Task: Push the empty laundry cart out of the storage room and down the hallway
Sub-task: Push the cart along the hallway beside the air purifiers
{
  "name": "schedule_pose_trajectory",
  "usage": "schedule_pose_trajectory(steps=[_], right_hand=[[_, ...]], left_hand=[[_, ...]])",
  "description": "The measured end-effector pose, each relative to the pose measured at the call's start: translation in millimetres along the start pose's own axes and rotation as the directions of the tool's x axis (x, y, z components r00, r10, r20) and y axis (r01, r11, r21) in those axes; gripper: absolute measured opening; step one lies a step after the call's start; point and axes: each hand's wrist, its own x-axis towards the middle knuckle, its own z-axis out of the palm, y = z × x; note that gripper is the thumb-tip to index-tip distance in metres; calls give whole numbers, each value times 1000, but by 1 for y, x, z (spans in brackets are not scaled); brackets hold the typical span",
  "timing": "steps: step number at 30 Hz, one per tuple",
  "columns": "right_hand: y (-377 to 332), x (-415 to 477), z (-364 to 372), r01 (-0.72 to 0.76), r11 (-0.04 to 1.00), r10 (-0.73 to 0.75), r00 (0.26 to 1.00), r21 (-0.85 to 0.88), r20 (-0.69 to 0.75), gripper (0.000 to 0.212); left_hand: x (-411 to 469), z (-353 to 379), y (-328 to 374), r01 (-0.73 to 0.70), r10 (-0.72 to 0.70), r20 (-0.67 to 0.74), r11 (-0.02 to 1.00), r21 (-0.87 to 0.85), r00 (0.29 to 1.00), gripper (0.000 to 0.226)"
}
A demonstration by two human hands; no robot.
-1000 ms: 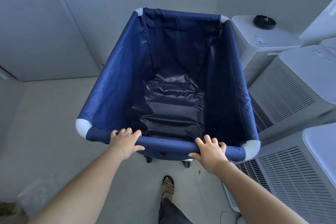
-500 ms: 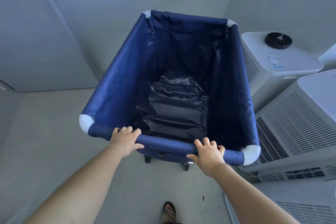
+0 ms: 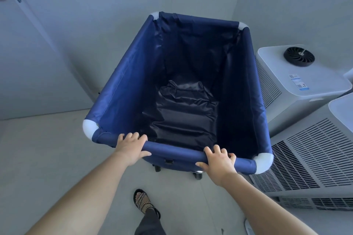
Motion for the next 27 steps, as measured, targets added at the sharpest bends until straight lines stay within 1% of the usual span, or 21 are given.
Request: schedule_pose_trajectory(steps=[8,14,21,24,27], right_hand=[[-39,71,-34,-67,998,67,997,12,26,56],[-64,117,-53,-106,993,106,994,43,-6,55],[-87,168,-72,-140,989,140,990,41,-1,55],[-91,188,-82,-108,994,109,994,32,-4,54],[-83,201,-90,17,997,-20,999,82,35,52]], left_hand=[[82,-42,-51,-66,65,39,998,24,997,48],[135,-64,-85,-117,117,0,992,41,993,48],[189,-85,-115,-141,142,-33,989,38,989,48],[210,-97,-126,-159,161,-35,986,52,986,48],[227,-106,-136,-203,204,3,976,75,979,48]])
